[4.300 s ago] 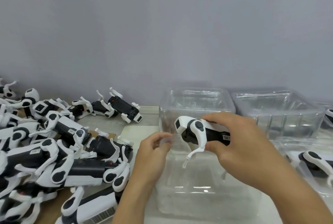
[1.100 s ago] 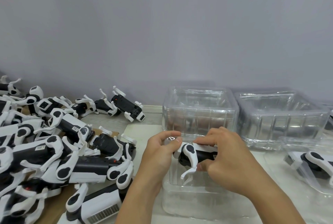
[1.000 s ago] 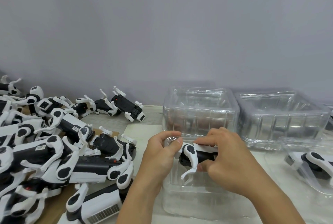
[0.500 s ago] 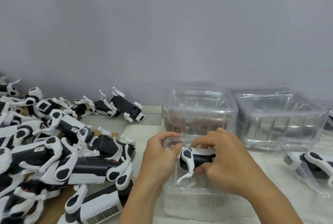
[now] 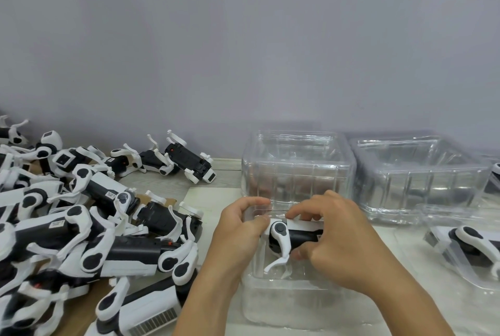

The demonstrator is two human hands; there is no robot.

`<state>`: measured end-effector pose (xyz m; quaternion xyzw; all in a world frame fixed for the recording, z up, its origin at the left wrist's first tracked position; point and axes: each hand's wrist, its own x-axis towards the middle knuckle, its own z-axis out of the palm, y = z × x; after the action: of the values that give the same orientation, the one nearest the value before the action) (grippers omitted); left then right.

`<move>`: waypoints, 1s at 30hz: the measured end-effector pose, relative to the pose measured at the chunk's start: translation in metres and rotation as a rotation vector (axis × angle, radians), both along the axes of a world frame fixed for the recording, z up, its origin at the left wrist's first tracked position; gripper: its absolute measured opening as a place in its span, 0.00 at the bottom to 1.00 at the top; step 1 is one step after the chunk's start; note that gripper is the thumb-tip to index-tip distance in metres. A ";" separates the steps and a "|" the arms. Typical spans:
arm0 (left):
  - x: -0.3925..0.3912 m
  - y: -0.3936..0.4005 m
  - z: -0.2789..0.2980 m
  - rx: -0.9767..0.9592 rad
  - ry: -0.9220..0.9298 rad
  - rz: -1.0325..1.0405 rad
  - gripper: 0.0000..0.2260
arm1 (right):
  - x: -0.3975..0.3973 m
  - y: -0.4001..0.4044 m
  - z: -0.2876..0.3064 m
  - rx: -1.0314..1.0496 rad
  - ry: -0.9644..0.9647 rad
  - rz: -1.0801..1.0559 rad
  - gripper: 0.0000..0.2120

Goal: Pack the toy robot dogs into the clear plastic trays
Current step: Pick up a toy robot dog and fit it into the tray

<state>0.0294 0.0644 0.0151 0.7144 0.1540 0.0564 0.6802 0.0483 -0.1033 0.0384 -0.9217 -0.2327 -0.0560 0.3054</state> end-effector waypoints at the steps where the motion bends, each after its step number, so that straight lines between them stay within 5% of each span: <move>1: 0.000 -0.001 0.001 0.064 0.000 -0.008 0.14 | 0.000 0.000 0.000 -0.009 -0.005 0.001 0.20; 7: -0.001 -0.004 0.002 0.324 -0.026 -0.027 0.13 | -0.003 0.001 0.001 -0.054 0.009 0.004 0.22; 17: -0.003 -0.002 0.004 0.164 0.015 -0.027 0.16 | -0.005 0.002 0.009 -0.108 0.081 0.014 0.22; 24: -0.004 -0.003 0.006 0.151 0.032 -0.028 0.17 | -0.008 -0.002 0.019 -0.131 0.122 -0.028 0.09; 30: -0.005 -0.003 0.007 0.188 0.009 -0.036 0.15 | -0.012 0.006 0.027 0.030 0.179 0.013 0.12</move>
<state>0.0246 0.0616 0.0225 0.7780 0.1385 0.0552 0.6103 0.0364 -0.0970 0.0658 -0.9168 -0.2097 0.0253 0.3390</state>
